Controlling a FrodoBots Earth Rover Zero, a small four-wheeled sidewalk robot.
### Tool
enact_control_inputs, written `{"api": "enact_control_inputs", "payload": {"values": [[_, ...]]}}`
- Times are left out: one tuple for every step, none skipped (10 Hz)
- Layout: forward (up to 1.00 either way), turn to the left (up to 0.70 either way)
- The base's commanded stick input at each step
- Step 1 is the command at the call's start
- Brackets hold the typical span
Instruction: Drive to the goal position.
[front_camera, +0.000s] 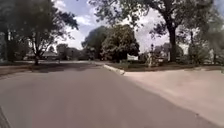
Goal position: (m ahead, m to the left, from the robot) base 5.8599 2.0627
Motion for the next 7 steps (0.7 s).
{"api": "enact_control_inputs", "payload": {"values": [[0.7,0.14],[0.7,0.0],[0.7,0.0],[0.7,0.0],[0.7,0.0],[0.7,0.0],[0.7,0.0]]}}
